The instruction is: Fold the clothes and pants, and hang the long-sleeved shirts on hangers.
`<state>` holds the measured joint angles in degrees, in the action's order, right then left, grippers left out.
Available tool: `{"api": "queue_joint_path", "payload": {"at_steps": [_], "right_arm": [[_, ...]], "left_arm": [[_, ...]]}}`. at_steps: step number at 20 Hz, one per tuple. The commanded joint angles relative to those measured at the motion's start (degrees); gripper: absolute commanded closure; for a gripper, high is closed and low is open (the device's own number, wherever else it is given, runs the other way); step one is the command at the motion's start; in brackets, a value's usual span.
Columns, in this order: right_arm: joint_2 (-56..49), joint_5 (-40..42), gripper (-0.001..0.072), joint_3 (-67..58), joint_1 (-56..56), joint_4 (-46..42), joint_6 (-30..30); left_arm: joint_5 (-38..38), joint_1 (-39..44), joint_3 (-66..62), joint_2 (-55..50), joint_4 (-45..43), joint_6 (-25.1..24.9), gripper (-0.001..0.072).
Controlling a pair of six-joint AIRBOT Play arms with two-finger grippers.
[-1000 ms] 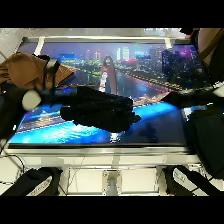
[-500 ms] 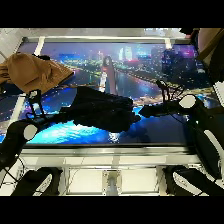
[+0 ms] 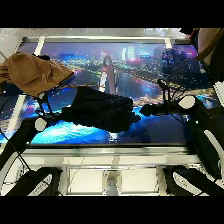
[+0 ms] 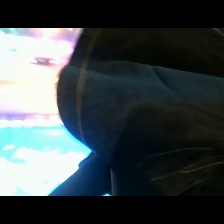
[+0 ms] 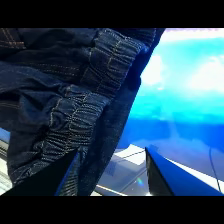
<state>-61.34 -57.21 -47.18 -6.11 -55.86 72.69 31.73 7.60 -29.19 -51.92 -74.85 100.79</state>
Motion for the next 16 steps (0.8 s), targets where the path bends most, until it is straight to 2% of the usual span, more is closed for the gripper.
{"api": "queue_joint_path", "payload": {"at_steps": [1, 3, 5, 8, 16], "right_arm": [[-0.22, -2.51, 0.0268, 0.02, 0.00, 0.76, -0.04], [-1.44, -8.50, 0.0266, 0.13, 0.00, 0.70, -0.85], [-3.13, -10.91, 0.0265, 0.15, 0.00, 3.21, -1.95], [-4.63, -8.94, 0.0266, 0.11, 0.00, 13.07, -9.35], [-4.66, -5.16, 0.0266, 0.11, 0.00, 13.62, -9.68]], "left_arm": [[-1.81, -0.20, -0.81, -1.18, 5.46, -3.80, 0.0688], [-2.03, -0.33, -1.90, -0.94, 5.31, -3.80, 0.0688], [-2.14, -0.31, -2.73, -0.96, 4.63, -3.78, 0.0688], [-2.16, -0.31, -2.84, -0.96, 4.61, -3.78, 0.0688], [-2.12, -0.31, -2.84, -0.96, 4.66, -3.76, 0.0688]]}}
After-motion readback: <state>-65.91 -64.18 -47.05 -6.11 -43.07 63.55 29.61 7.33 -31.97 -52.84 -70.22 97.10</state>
